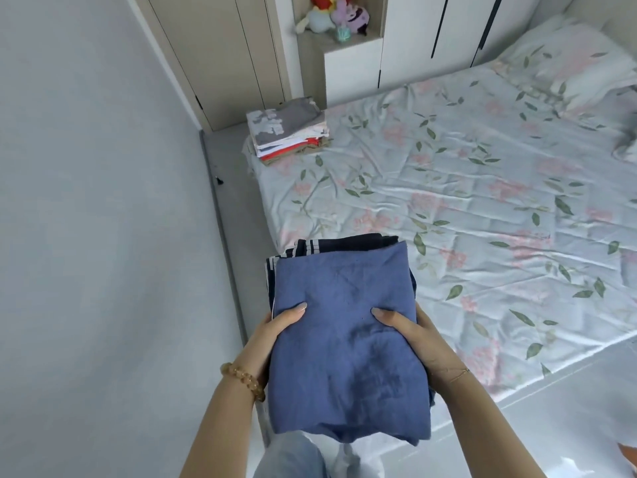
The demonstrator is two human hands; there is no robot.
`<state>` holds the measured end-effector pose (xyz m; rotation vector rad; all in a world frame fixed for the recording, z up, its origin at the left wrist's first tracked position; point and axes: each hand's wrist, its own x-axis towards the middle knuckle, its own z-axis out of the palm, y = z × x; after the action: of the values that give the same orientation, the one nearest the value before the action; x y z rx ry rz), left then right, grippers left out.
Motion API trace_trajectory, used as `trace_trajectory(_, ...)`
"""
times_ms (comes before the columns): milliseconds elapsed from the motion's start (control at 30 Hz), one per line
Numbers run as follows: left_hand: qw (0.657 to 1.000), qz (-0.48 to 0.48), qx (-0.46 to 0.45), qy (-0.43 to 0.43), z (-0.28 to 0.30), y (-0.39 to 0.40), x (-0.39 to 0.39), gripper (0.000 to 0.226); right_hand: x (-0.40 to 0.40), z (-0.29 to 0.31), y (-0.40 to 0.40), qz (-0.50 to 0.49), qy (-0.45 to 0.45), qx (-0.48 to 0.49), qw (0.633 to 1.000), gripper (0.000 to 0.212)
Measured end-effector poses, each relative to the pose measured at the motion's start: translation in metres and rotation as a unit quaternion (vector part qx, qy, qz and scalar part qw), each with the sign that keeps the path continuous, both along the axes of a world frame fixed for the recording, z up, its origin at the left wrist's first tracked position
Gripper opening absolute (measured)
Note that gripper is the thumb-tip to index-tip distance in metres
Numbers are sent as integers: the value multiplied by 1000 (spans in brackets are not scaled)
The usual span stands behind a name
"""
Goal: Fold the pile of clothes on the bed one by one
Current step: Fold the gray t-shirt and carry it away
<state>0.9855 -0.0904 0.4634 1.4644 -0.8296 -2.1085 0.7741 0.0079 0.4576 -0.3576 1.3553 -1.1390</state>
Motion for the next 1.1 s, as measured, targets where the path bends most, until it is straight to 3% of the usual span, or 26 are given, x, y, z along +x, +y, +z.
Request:
trace_trajectory(233,999,-25,21,42,-10,-98,10,42,9,-5,-96,-23,11,12,1000,56)
trace_trajectory(467,993,-103,36,43,-30,-285,21,52,35,-13,-253,-92,41,46,994,49)
trace_trajectory(600,985,-161,42,52,-26,-385,32,42,57,-2,-334,-114,39,62,991,43)
trace_trajectory(733,983,-173,29,49,-26,-464,38,52,70,5,-404,-131,46,69,988,43)
trace_trajectory(933,981,-180,48,54,-29,-544,28,42,55,2,-490,-130,50,78,987,42)
trace_trajectory(1100,982,-185,29,31,-29,-608,9,53,31,-6,-558,-111,34,57,992,42)
